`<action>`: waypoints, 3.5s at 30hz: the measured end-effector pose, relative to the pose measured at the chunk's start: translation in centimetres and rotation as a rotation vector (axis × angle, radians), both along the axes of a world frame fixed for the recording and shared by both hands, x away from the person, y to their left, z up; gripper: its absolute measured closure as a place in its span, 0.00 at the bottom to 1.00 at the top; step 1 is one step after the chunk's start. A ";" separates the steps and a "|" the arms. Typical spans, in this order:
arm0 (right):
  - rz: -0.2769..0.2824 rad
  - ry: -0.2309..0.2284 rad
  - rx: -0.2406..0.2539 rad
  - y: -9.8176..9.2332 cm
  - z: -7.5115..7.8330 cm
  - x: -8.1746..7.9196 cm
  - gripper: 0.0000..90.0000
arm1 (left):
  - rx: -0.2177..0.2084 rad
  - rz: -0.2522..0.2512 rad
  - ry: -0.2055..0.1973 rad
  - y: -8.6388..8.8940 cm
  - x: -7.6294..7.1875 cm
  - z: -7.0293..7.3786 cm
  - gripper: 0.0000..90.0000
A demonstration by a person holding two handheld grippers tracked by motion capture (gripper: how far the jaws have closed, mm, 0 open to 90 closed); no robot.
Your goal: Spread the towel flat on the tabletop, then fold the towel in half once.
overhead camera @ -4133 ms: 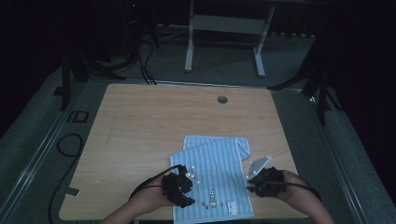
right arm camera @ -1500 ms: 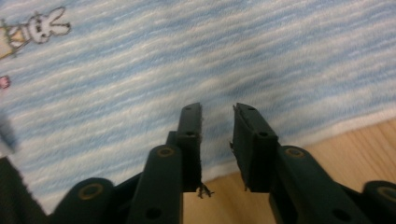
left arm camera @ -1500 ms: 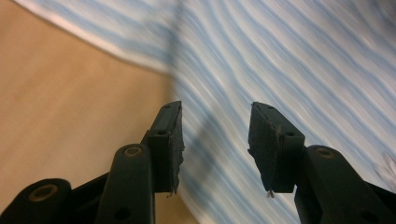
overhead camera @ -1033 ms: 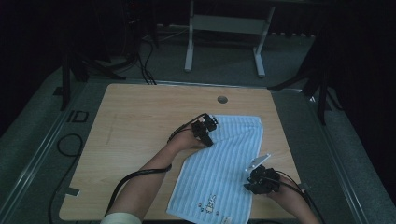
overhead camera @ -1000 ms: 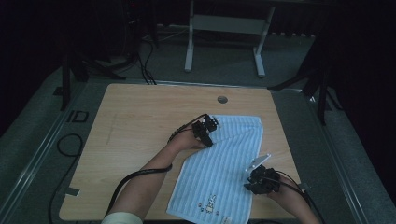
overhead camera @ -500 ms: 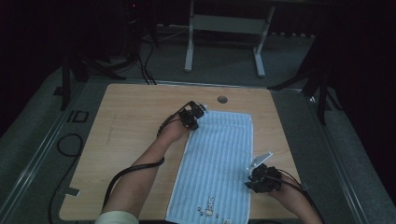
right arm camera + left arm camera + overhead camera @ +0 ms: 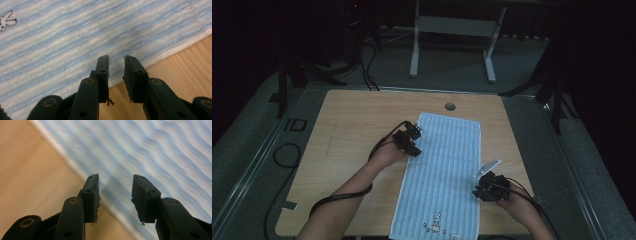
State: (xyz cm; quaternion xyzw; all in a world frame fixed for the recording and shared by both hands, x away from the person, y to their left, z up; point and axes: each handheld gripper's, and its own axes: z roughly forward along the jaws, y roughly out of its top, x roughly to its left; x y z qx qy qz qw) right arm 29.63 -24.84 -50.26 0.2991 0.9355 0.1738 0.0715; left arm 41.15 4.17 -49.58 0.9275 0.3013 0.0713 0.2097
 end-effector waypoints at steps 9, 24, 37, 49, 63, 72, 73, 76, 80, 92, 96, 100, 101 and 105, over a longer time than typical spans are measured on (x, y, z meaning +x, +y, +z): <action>0.003 0.034 -0.042 0.8 -1.7 1.1 0.79 | 0.017 -0.076 0.062 -0.9 -2.6 -3.0 0.56; -0.080 0.087 -0.065 -2.0 -1.6 5.4 0.79 | -0.004 -0.057 0.066 -1.9 -1.6 -3.0 0.53; -0.093 0.057 -0.067 -2.6 -0.8 6.0 0.87 | -0.029 -0.082 0.057 -2.8 -2.6 -1.7 0.58; -0.079 0.072 -0.067 -2.6 -1.6 3.8 0.90 | -0.018 -0.130 0.099 -3.0 -5.7 -2.9 0.75; -0.061 0.056 -0.051 -2.4 -1.0 3.0 0.84 | -0.026 -0.122 0.116 -1.8 -6.3 -2.1 0.65; -0.116 0.003 -0.027 -3.3 1.0 5.2 0.73 | -0.041 -0.045 0.071 0.1 -4.4 -1.0 0.52; -0.121 0.004 -0.025 -3.4 1.0 5.6 0.73 | -0.052 -0.030 0.068 0.4 -4.2 -1.1 0.52; -0.129 0.019 -0.011 -3.6 1.1 6.6 0.71 | -0.057 -0.007 0.062 1.0 -3.7 -1.2 0.52; -0.134 0.018 -0.024 -3.5 1.0 7.3 0.69 | -0.039 0.012 0.053 1.4 -3.2 -1.5 0.52; -0.189 0.008 -0.049 -3.4 1.7 10.9 0.67 | -0.033 0.091 0.029 2.0 -0.5 -1.6 0.51; -0.232 0.015 -0.069 -3.1 2.0 13.8 0.66 | -0.026 0.116 0.029 1.3 1.4 -1.1 0.49; -0.263 0.035 -0.078 -2.9 1.9 15.7 0.64 | -0.016 0.127 0.019 0.7 2.6 -0.9 0.49; -0.271 0.034 -0.082 -2.8 1.7 16.1 0.63 | -0.012 0.129 0.022 0.6 2.9 -0.9 0.47; -0.300 0.050 -0.100 -2.6 1.1 17.5 0.62 | -0.016 0.153 0.035 0.2 3.8 -1.4 0.47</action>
